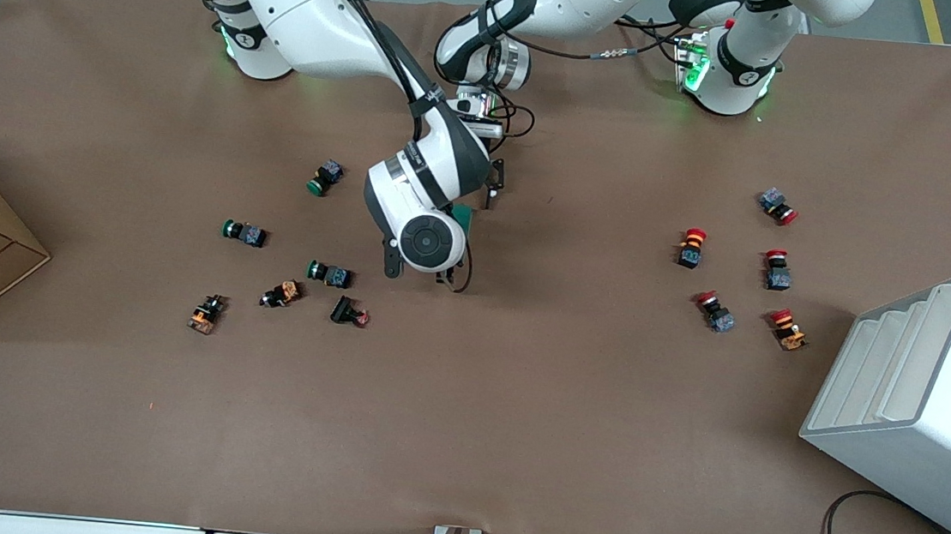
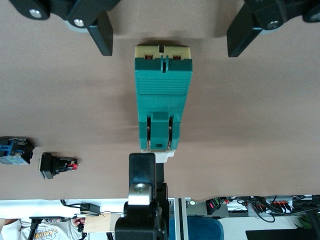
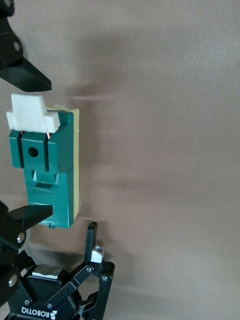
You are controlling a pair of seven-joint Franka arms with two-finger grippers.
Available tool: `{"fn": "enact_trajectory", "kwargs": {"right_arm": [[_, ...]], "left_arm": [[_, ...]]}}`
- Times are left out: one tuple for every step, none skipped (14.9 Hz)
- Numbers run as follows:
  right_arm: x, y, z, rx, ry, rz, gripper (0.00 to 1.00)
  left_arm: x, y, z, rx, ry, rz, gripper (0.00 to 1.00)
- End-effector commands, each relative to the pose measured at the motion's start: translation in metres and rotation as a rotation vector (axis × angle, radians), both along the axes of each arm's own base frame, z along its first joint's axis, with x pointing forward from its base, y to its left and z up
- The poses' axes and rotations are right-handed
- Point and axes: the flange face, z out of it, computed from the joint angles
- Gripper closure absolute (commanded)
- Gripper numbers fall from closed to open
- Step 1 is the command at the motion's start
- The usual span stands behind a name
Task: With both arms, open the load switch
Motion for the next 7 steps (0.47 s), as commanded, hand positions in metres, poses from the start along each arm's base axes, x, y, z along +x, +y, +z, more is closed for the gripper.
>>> {"fn": "enact_trajectory", "kwargs": {"right_arm": [[-0.006,0.01,0.005,0.0,0.008,-0.012,0.0],[-0.008,0.009,0.006,-0.008,0.027,-0.004,0.0],[-0.011,0.007,0.008,-0.022,0.054,0.006,0.0],[-0.014,0.007,0.008,-0.035,0.08,0.014,0.0],[-0.014,0.008,0.014,-0.036,0.086,0.021,0.0],[-0.016,0.008,0.016,-0.046,0.104,0.027,0.0],[-0.019,0.008,0.016,-0.052,0.116,0.034,0.0]], "left_arm": [[0.001,0.002,-0.006,-0.003,-0.013,0.016,0.0],[0.002,0.002,-0.006,-0.003,-0.015,0.017,0.0],[0.001,0.003,-0.007,0.001,-0.012,0.015,0.0],[0.001,0.003,-0.007,0.001,-0.014,0.016,0.0],[0.001,0.003,-0.008,0.002,-0.013,0.016,0.0],[-0.001,0.004,-0.011,0.007,-0.009,0.013,0.0],[-0.001,0.005,-0.012,0.009,-0.008,0.013,0.0]]}}
